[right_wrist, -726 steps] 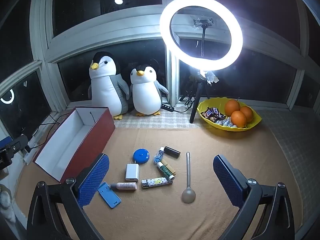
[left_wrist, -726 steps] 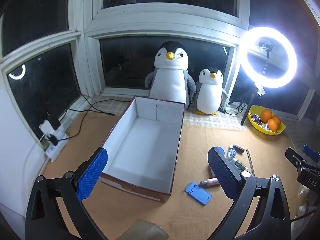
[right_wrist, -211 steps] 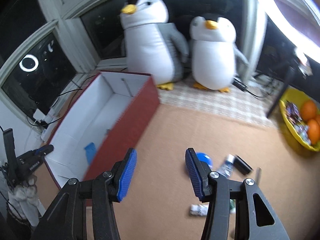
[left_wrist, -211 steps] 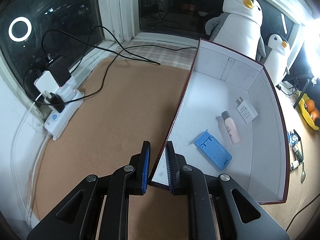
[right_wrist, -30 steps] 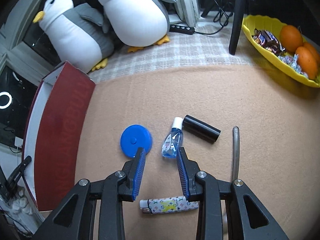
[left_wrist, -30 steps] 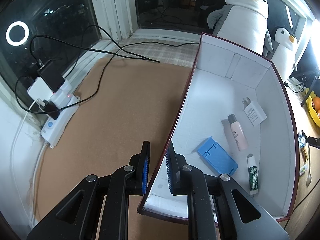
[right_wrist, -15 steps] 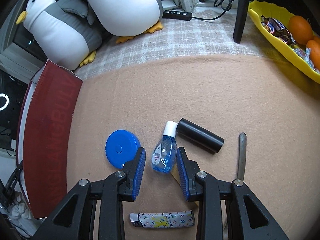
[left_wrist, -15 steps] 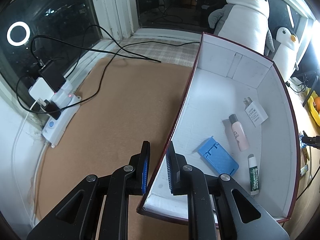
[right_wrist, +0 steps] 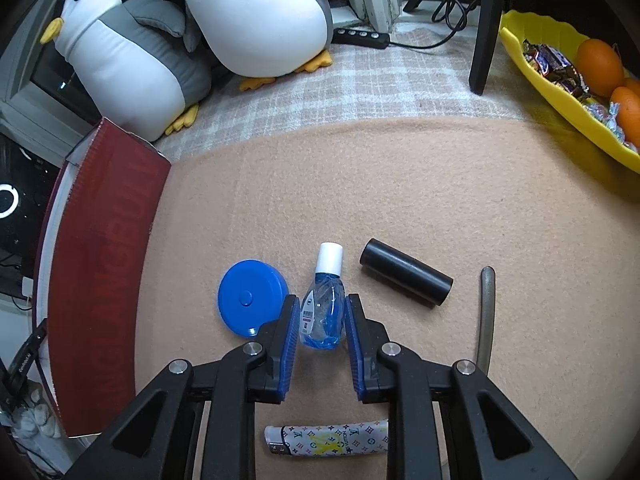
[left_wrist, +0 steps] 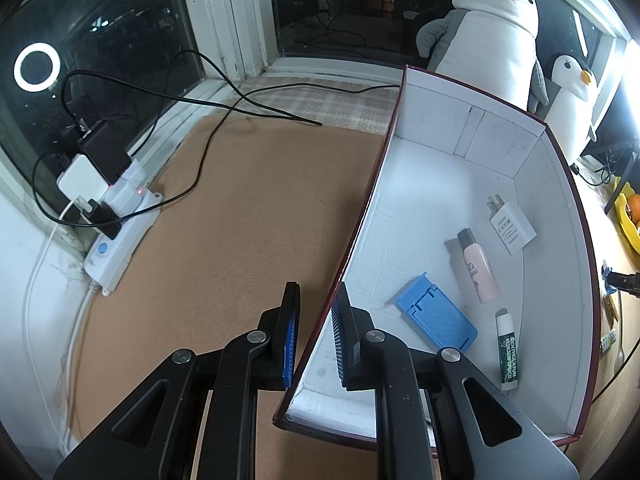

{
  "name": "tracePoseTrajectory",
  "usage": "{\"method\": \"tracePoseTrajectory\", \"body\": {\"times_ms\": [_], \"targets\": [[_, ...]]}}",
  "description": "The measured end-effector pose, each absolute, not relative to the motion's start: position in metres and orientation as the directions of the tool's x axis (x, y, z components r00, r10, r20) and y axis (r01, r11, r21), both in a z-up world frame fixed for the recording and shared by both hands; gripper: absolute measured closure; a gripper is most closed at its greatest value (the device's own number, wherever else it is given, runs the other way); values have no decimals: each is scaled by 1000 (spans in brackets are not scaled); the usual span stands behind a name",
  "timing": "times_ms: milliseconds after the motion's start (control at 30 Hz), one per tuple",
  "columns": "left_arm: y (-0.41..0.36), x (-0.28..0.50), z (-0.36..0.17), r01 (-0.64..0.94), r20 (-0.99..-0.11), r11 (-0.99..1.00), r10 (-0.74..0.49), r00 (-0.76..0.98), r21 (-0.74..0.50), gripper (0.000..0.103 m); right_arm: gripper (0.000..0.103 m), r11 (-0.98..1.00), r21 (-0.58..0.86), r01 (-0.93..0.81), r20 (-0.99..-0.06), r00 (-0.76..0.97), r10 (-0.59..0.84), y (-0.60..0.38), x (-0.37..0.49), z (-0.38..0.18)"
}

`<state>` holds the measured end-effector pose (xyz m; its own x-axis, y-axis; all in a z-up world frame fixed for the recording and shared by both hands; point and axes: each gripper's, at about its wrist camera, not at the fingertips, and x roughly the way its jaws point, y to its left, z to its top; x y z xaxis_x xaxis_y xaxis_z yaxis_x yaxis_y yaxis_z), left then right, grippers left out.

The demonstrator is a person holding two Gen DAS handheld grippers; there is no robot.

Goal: Organize rigid objects
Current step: 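Carry the blue eye-drop bottle into the box and open the right tool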

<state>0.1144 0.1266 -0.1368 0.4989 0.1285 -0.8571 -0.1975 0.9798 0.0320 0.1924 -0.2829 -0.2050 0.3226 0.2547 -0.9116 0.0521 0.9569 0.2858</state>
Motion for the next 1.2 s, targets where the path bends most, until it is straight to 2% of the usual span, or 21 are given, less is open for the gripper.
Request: {"method": "tracePoseTrajectory", "body": {"times_ms": [300,633,933,1200], "targets": [[130,112,-136,-196,-854,980,114,508,14,89,83,958,287,8,-878,403,260,-273,177,-162],[132,107,-133,-194,-849,981,91,520,-14,89,83,934,302,-190,-814,459,356,-193,154,-100],[134,102,-132,-188,-844,982,74,531,-32,89,83,878,297,-376,-799,404,444,-105,128,-87],[135,95,-129,-182,-836,982,62,545,-46,89,83,836,260,-483,-824,340,453,-42,112,-100]]}}
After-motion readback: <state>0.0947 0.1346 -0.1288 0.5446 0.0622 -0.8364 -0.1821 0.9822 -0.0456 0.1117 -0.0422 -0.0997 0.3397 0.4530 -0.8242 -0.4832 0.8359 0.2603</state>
